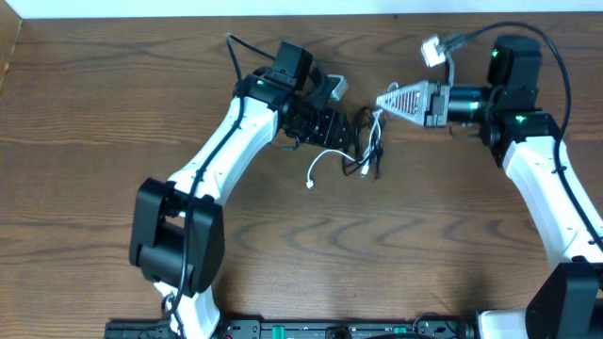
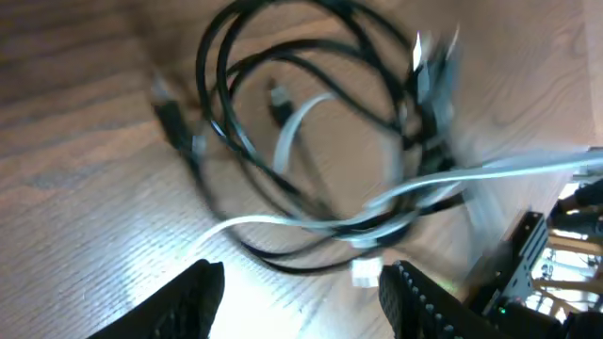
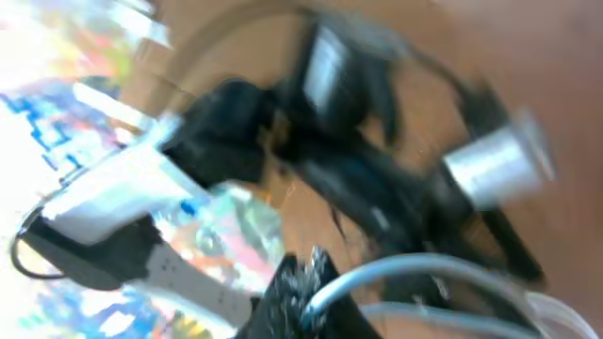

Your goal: Untangle cables

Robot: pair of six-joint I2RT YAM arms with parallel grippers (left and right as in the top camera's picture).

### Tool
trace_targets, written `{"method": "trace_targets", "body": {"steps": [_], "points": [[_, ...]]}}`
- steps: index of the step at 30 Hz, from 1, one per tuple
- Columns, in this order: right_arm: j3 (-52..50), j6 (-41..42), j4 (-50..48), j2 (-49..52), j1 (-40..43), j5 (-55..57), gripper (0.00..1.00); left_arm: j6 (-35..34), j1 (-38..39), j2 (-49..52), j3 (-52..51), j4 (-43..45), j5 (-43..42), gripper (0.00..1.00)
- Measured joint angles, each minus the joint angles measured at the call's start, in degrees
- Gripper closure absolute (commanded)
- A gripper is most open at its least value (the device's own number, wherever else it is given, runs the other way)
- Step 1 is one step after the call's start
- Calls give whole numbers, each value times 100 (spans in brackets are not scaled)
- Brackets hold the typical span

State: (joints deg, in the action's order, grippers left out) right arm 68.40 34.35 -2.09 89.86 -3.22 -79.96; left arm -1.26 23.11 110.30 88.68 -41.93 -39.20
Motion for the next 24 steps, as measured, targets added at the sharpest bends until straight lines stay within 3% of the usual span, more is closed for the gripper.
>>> {"method": "trace_targets", "body": {"steps": [4, 8, 13, 18, 24], "points": [[44, 1810, -2715, -20, 57, -164, 99, 11, -7, 42, -7, 227, -319, 40], [52, 2581, -2916, -76, 149, -120, 99, 26, 26, 42, -7, 428, -734, 40], [52, 2555, -1519, -74, 184, 72, 99, 37, 140, 42, -7, 710, -1034, 40], [61, 1368, 1141, -72, 184, 868, 99, -63, 177, 42, -7, 796, -636, 39], [44, 103, 2562, -72, 184, 1845, 99, -33, 177, 44, -7, 802, 0, 39]]}}
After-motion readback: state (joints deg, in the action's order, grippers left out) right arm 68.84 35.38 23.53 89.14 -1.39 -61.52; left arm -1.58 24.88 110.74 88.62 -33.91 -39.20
